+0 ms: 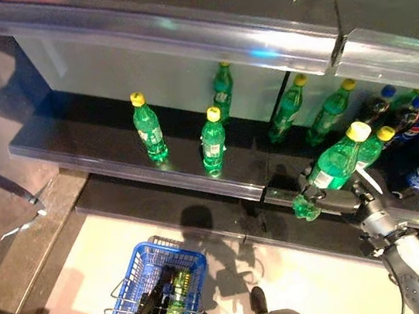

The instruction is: Pick up the drink and place into the basket.

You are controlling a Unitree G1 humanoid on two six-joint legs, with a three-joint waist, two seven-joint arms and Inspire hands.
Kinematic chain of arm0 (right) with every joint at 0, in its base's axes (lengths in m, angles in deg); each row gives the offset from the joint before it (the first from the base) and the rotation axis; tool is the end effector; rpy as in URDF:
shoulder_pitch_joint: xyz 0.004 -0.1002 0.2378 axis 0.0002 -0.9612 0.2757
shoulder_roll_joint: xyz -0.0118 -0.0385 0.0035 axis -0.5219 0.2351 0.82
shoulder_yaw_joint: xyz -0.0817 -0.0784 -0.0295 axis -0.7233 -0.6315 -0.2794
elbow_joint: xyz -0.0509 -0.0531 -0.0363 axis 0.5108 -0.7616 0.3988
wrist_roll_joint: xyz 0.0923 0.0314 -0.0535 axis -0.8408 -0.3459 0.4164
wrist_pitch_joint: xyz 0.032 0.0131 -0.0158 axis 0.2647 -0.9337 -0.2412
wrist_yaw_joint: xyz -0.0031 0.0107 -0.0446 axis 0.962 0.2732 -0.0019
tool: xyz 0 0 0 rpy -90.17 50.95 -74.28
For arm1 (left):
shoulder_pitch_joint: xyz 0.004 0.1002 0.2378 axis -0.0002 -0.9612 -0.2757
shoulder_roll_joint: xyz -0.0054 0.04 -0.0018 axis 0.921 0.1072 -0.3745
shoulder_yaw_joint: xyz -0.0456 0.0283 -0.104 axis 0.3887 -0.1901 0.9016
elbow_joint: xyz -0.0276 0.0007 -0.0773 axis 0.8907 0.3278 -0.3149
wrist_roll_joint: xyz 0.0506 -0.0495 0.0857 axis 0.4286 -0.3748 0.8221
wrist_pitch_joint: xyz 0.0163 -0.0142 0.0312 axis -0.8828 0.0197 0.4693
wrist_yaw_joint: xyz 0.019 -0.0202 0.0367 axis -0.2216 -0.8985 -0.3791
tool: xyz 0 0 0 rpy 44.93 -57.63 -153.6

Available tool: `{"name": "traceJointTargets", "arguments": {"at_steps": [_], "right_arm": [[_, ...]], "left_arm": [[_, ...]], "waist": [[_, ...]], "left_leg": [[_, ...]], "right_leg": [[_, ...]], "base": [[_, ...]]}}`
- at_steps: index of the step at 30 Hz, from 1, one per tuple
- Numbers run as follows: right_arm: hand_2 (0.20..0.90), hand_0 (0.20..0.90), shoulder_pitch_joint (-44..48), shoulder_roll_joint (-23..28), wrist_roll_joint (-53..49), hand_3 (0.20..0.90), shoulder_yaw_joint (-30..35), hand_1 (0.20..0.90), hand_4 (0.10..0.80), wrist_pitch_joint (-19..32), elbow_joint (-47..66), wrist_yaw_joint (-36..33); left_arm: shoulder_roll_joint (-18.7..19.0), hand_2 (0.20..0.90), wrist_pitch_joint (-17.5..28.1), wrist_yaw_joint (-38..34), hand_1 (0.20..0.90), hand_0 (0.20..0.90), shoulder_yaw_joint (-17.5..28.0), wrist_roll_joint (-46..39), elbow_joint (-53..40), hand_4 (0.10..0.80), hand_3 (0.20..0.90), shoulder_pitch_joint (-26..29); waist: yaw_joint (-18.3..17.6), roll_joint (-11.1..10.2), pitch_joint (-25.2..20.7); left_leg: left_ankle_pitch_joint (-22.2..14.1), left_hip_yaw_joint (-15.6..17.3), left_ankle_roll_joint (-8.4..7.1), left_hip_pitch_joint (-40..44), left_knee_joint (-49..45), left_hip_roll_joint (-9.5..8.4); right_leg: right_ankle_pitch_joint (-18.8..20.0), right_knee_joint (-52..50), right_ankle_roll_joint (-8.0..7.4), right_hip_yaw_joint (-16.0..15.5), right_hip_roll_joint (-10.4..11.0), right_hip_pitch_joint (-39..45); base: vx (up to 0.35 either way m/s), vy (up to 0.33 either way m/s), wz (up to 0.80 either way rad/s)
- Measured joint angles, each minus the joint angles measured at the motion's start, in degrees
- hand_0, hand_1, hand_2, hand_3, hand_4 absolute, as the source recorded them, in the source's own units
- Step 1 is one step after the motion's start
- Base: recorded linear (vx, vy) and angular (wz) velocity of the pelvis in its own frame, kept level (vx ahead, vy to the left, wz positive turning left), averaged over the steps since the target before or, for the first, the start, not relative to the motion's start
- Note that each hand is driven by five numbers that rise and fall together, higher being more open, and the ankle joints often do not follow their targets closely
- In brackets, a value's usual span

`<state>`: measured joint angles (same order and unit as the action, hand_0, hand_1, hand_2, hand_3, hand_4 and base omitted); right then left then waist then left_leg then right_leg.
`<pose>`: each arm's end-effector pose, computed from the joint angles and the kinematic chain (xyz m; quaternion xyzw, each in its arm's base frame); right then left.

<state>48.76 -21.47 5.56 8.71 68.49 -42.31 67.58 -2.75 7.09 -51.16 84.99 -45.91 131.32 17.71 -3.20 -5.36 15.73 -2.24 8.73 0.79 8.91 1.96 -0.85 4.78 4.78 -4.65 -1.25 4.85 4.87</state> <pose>0.1769 -0.2516 0.0367 0.0801 0.0063 0.0932 0.9924 0.0931 0.2300 -0.1232 -0.4514 0.3018 0.3473 0.7646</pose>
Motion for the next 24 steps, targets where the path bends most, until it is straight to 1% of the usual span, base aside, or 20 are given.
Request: {"name": "traceJointTargets", "arguments": {"at_steps": [2, 5, 7, 10, 14, 24], "right_arm": [[0.300, 0.300, -1.85, -1.86, 0.25, 0.200, -1.75, 0.300, 0.100, -0.88, -2.39, 0.61], [0.300, 0.300, -3.79, -3.42, 1.72, 0.200, -4.92, 0.300, 0.100, -2.15, -6.36, 0.62], [0.300, 0.300, -4.74, -4.61, 3.96, 0.200, -7.29, 0.300, 0.100, -2.51, -9.12, 0.61], [0.300, 0.300, -5.95, -4.81, 7.28, 0.200, -10.65, 0.300, 0.100, -3.24, -11.91, 0.62], [0.300, 0.300, -6.99, -5.74, 8.45, 0.200, -11.82, 0.300, 0.100, -3.42, -14.64, 0.65], [0.300, 0.300, -6.96, -6.19, 9.46, 0.200, -13.53, 0.300, 0.100, -3.39, -17.80, -0.78]], "left_arm": [[-0.37, 0.300, 0.63, 0.01, 0.300, 0.300, -0.26, -0.86, -0.01, 0.100, 0.200, -0.97], [-0.61, 0.300, 1.11, 0.01, 0.300, 0.300, -0.38, -1.41, -0.06, 0.100, 0.200, -2.05], [-0.74, 0.300, 1.63, 0.01, 0.300, 0.300, -0.61, -2.05, -0.09, 0.100, 0.200, -2.87], [-1.07, 0.300, 2.10, -0.02, 0.300, 0.300, -0.60, -2.60, -0.19, 0.100, 0.200, -4.08], [-1.10, 0.300, 2.32, -0.05, 0.300, 0.300, -0.55, -3.40, -0.19, 0.100, 0.200, -6.00], [-1.20, 0.300, 3.16, -0.09, 0.300, 0.300, -0.65, -5.05, -0.21, 0.100, 0.200, -7.75]], "waist": [[-0.19, 0.36, -2.24], [-0.18, 0.60, -4.30], [-0.20, 0.71, -5.26], [-0.15, 1.09, -6.16], [-0.09, 1.30, -6.78], [0.09, 1.62, -9.86]], "left_leg": [[0.48, 0.00, -0.03, 0.28, 0.98, 0.00], [0.67, -0.03, -0.07, 0.38, 1.23, 0.03], [0.82, -0.02, -0.10, 0.48, 1.42, 0.05], [1.63, -0.02, -0.07, 0.94, 2.82, 0.07], [1.68, -0.03, -0.05, 0.93, 2.82, 0.07], [1.76, -0.11, -0.07, 0.63, 2.83, 0.23]], "right_leg": [[-0.02, 0.01, -0.01, -0.03, -0.07, -0.13], [-0.03, 0.01, -0.01, -0.05, -0.08, -0.12], [-0.01, 0.02, 0.01, -0.06, -0.09, -0.11], [0.00, 0.03, 0.03, -0.08, -0.14, -0.09], [0.01, 0.03, 0.04, -0.07, -0.15, -0.10], [0.02, 0.05, 0.12, -0.13, -0.25, -0.20]], "base": [[-0.037, 0.032, -0.01], [-0.021, 0.007, 0.00], [0.000, 0.000, 0.00], [0.005, -0.001, 0.01], [0.000, 0.000, 0.00], [-0.001, -0.009, 0.00]]}}
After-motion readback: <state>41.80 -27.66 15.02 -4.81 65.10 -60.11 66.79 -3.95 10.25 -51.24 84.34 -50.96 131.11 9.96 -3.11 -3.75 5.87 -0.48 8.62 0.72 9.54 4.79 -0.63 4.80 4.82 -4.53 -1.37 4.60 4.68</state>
